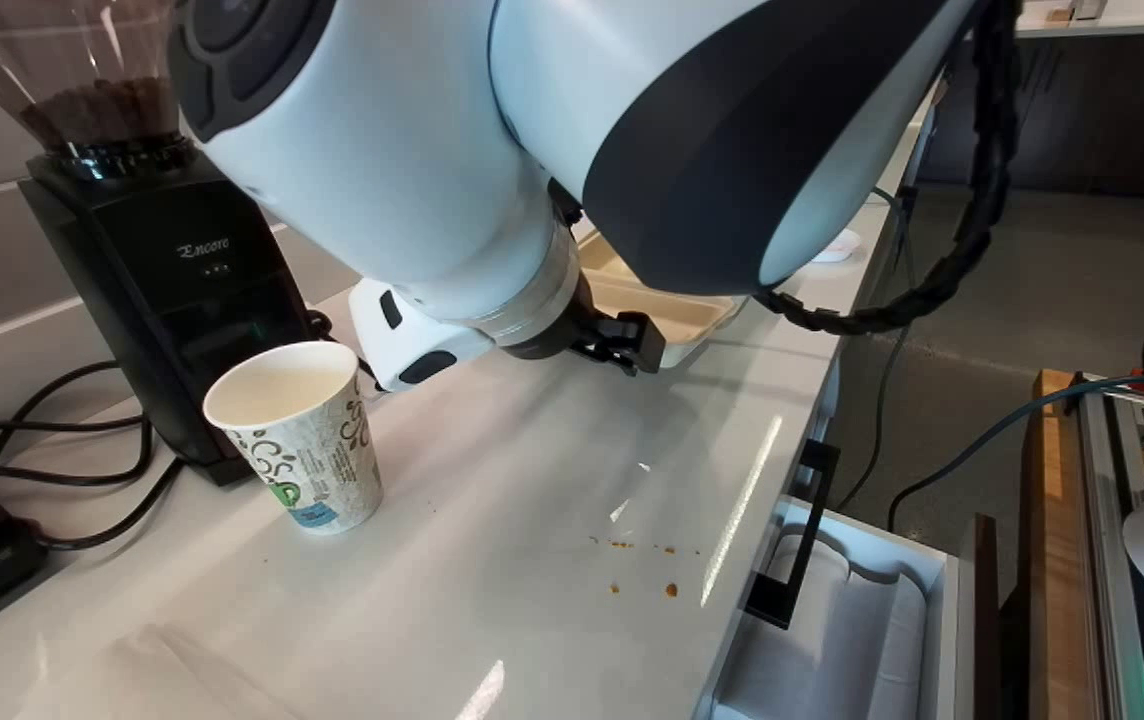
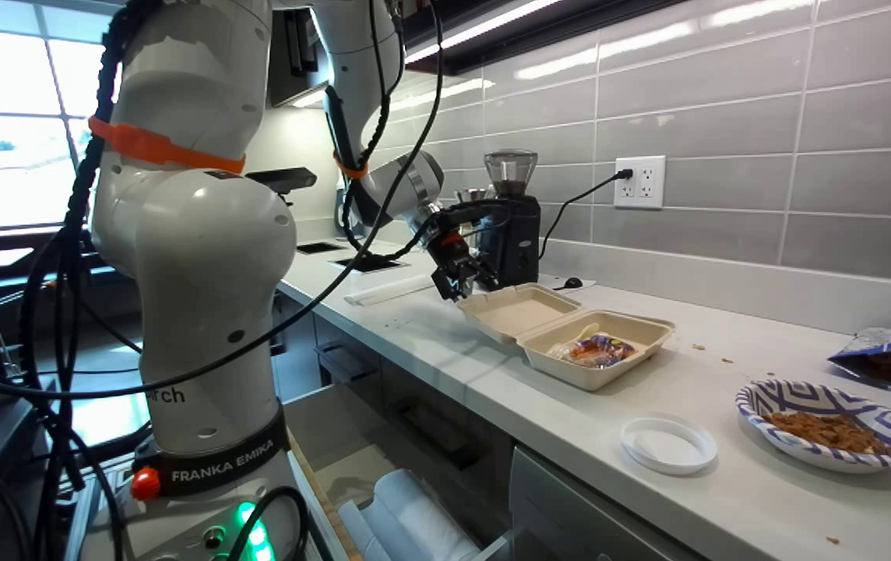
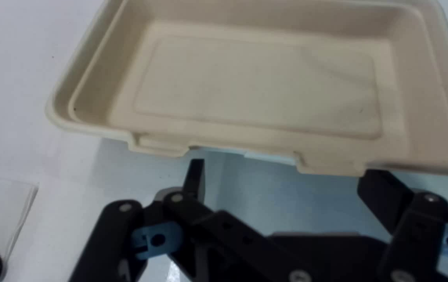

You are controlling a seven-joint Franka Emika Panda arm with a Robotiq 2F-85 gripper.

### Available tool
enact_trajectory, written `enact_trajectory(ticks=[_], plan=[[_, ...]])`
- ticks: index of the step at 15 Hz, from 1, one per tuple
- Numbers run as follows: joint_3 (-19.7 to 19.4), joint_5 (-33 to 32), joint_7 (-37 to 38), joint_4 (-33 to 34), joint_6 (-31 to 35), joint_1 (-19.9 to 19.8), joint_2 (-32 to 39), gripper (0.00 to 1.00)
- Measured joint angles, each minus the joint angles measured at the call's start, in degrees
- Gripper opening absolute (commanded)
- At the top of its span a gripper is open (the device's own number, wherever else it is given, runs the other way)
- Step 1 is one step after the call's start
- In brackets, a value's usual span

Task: Close the bowl

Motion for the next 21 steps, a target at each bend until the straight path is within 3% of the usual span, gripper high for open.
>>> enact_trajectory(ticks=[13, 21], plan=[[0.0, -4.6, -1.5, 6.2, -11.9, 0.1, 0.6, 1.00], [-1.8, -6.3, -3.6, 6.7, -12.8, -2.1, 0.9, 1.00]])
